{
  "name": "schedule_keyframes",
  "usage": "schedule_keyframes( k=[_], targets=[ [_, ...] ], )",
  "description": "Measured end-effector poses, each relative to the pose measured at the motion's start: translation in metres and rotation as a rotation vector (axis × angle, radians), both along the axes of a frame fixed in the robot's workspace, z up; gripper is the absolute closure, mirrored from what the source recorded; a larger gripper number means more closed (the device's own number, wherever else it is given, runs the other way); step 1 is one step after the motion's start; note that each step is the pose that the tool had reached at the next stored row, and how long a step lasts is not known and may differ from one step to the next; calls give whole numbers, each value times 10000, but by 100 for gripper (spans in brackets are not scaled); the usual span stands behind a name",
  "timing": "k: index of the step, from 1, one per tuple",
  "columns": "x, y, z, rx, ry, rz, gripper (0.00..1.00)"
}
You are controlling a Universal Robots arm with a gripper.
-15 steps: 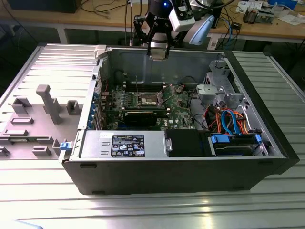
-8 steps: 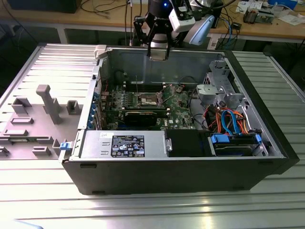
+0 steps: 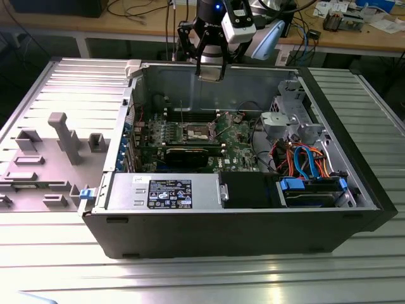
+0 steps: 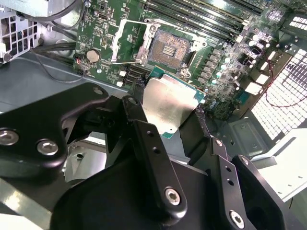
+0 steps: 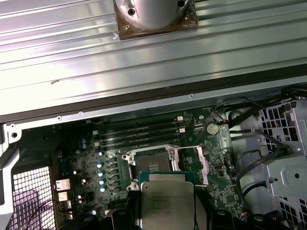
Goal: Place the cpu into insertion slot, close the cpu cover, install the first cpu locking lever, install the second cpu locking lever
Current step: 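Place the cpu into insertion slot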
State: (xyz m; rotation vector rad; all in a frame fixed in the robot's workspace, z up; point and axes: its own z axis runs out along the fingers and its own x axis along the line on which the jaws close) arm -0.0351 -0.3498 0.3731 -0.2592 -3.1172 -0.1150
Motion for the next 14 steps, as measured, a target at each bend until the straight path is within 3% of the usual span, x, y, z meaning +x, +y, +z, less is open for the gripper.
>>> schedule_keyframes(
  k=[14],
  targets=[
    [0, -1, 0, -7, 0, -89, 46]
  ],
)
